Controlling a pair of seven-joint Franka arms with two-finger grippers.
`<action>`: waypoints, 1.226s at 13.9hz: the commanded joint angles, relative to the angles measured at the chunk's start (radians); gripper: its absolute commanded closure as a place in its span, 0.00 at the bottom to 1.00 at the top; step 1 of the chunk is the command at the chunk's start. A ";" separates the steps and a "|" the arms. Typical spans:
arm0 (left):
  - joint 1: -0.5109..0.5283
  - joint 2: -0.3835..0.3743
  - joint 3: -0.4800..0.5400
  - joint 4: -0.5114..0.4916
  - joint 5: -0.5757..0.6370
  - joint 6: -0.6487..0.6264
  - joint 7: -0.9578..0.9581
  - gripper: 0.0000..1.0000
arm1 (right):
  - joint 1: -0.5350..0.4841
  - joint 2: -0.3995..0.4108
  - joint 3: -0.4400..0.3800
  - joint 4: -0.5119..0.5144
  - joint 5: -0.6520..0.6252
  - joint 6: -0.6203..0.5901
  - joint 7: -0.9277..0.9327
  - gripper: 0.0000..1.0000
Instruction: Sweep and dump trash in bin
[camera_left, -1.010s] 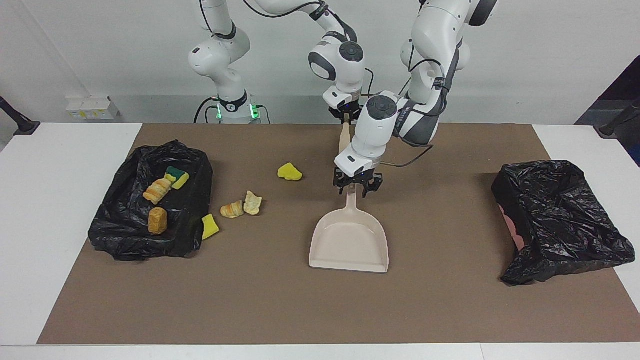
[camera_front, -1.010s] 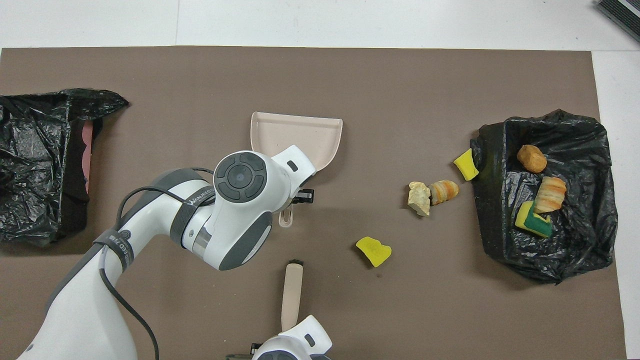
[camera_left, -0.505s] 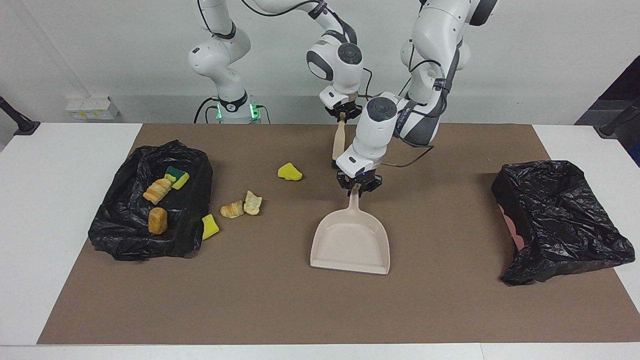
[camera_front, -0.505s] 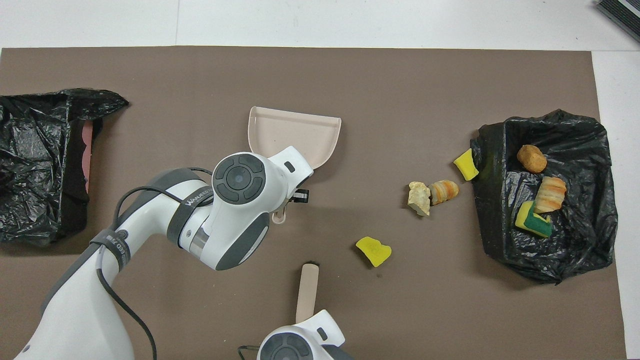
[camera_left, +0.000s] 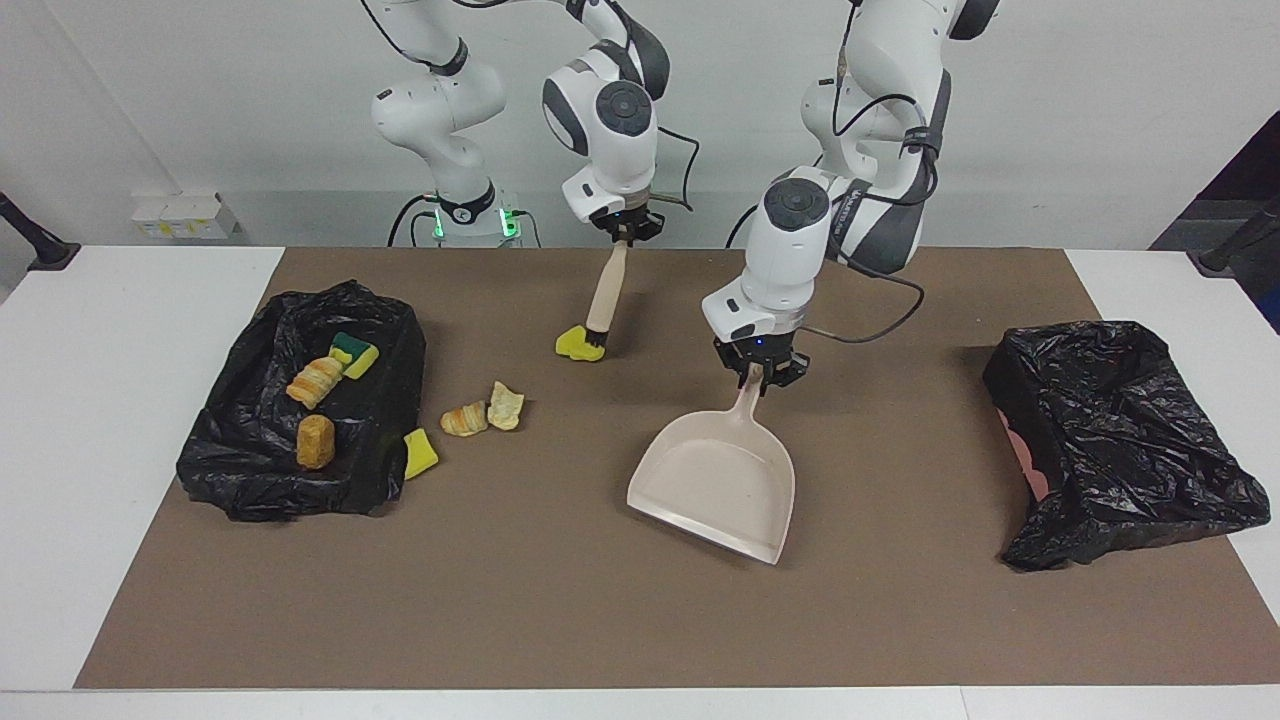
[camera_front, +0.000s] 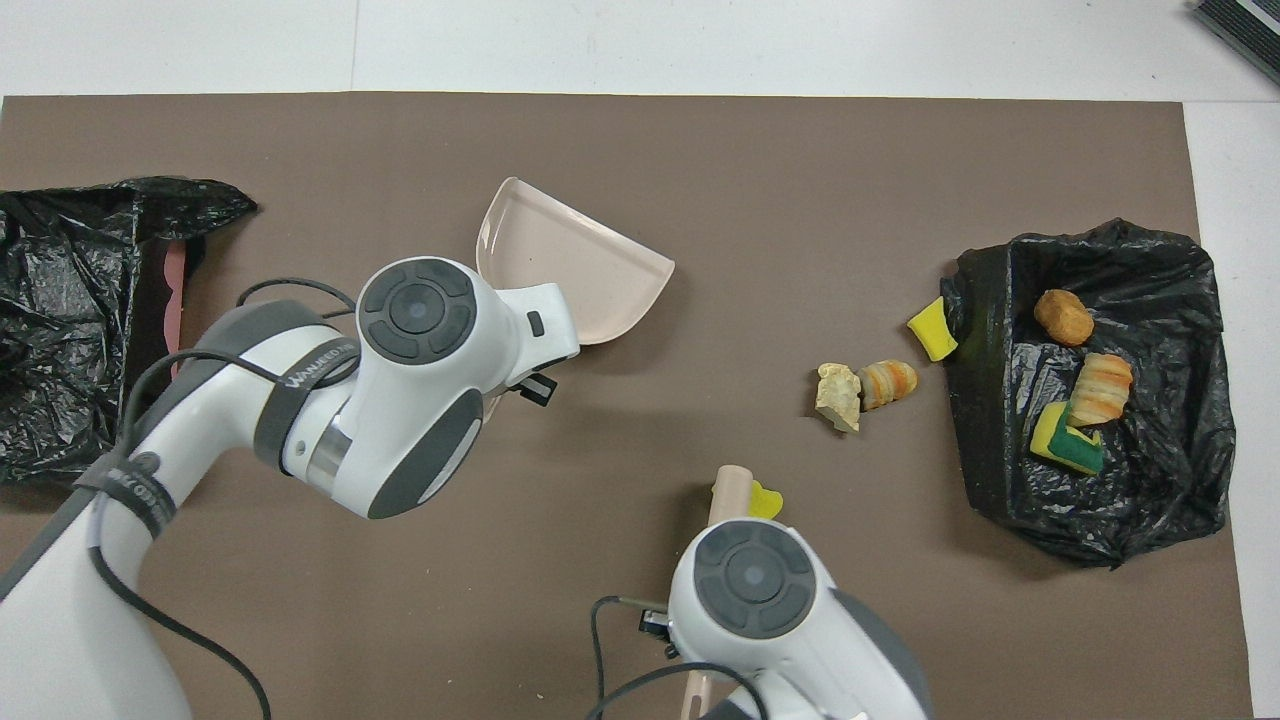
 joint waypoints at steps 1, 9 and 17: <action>0.012 -0.041 -0.001 -0.006 0.013 -0.110 0.256 1.00 | -0.101 0.018 0.011 0.071 -0.104 -0.083 -0.103 1.00; 0.027 -0.126 -0.001 -0.117 0.014 -0.170 0.663 1.00 | -0.417 0.083 0.013 0.065 -0.528 -0.018 -0.532 1.00; 0.033 -0.227 -0.001 -0.306 0.014 -0.020 0.822 1.00 | -0.455 0.210 0.019 0.065 -0.652 0.139 -0.583 1.00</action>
